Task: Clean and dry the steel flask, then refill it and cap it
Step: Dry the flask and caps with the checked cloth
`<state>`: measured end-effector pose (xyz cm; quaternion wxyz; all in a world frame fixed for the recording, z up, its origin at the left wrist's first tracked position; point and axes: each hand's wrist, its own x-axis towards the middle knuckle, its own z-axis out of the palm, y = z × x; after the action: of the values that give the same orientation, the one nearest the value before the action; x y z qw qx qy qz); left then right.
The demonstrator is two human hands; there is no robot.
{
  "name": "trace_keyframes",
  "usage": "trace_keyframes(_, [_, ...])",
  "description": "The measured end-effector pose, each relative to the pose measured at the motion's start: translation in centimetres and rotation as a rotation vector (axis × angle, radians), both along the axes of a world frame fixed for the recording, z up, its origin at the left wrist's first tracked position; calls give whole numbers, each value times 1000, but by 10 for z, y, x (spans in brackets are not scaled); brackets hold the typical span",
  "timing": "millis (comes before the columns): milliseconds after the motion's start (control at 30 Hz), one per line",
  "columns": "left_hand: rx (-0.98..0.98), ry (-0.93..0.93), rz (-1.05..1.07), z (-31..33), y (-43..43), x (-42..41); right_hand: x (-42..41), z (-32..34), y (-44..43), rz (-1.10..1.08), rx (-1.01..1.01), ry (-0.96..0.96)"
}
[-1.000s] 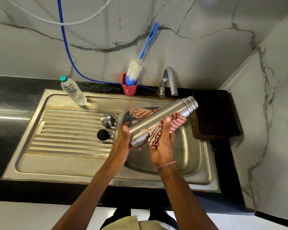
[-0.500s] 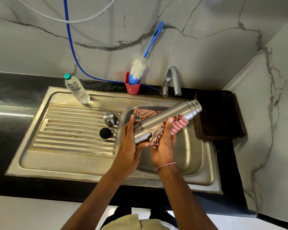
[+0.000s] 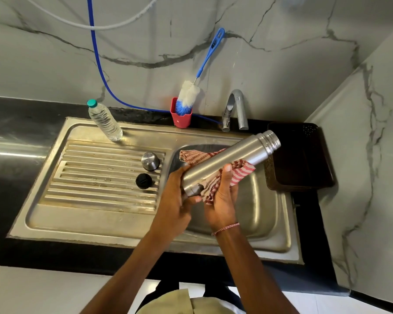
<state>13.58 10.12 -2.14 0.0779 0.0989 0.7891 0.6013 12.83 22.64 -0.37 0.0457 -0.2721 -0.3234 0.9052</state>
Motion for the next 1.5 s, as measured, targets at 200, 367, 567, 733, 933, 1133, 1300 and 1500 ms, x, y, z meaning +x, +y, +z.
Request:
trace_keyframes(200, [68, 172, -2, -5, 3, 9, 6, -2, 0, 49, -24, -32])
trace_keyframes(367, [506, -464, 203, 15, -25, -25, 6, -4, 23, 163, 38, 115])
trace_keyframes(567, [625, -1045, -119, 41, -27, -71, 16, -10, 28, 459, -83, 57])
trace_keyframes(733, [-169, -313, 57, 39, -28, -83, 22, -7, 25, 517, 16, 57])
trace_keyframes(933, [-653, 304, 160, 40, -10, -81, 28, -12, 17, 535, 188, 29])
trace_keyframes(1133, [-782, 261, 274, 42, -16, -72, 25, -9, 22, 523, 239, -21])
trace_keyframes(1300, [-781, 415, 159, 34, -28, -65, 26, -7, 29, 578, 262, -15])
trace_keyframes(1500, [-771, 335, 214, 33, -31, -60, 24, -4, 31, 623, 298, 3])
